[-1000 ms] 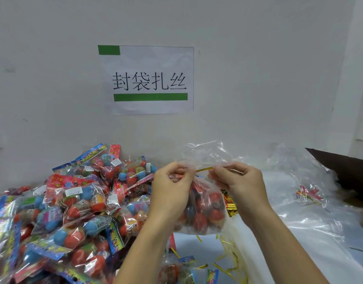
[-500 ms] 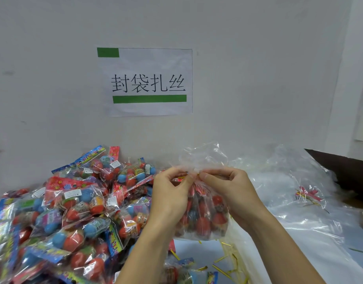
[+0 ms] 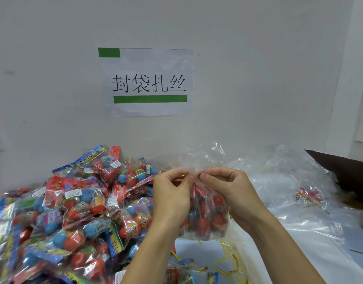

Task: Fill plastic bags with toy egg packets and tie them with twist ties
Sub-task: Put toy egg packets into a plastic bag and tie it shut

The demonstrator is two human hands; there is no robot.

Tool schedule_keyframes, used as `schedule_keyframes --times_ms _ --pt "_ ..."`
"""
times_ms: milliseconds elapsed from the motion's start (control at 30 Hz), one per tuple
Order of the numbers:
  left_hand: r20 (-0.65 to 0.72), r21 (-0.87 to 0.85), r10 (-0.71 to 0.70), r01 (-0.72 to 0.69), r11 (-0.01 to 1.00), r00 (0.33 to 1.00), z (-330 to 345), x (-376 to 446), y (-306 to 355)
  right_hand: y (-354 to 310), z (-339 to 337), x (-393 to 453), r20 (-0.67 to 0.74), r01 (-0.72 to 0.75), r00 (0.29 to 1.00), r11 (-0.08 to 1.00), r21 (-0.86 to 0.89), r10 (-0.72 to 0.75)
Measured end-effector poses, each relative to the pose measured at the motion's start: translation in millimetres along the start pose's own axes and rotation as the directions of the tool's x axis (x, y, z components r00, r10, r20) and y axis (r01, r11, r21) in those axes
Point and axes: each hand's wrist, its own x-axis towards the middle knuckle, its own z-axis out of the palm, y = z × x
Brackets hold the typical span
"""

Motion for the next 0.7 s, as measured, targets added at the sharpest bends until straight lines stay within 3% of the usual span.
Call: schedule_keyframes --times_ms 267,400,700 --pt "-0.082 -0.081 -0.048 0.042 0.996 0.995 2 1 0 -2 -2 0 0.118 -0.010 0.993 0.998 0.069 0.002" --pt "-0.036 -0.141 -0.101 0.095 0.985 0.994 2 1 1 -2 -4 2 0.022 -0.008 1.000 0.999 0.031 0.008" --pt "0.096 -0.131 -0.070 0.082 0.988 0.993 1 -2 9 -12 -13 -2 0.120 -0.049 0.991 0.998 -0.031 0.053"
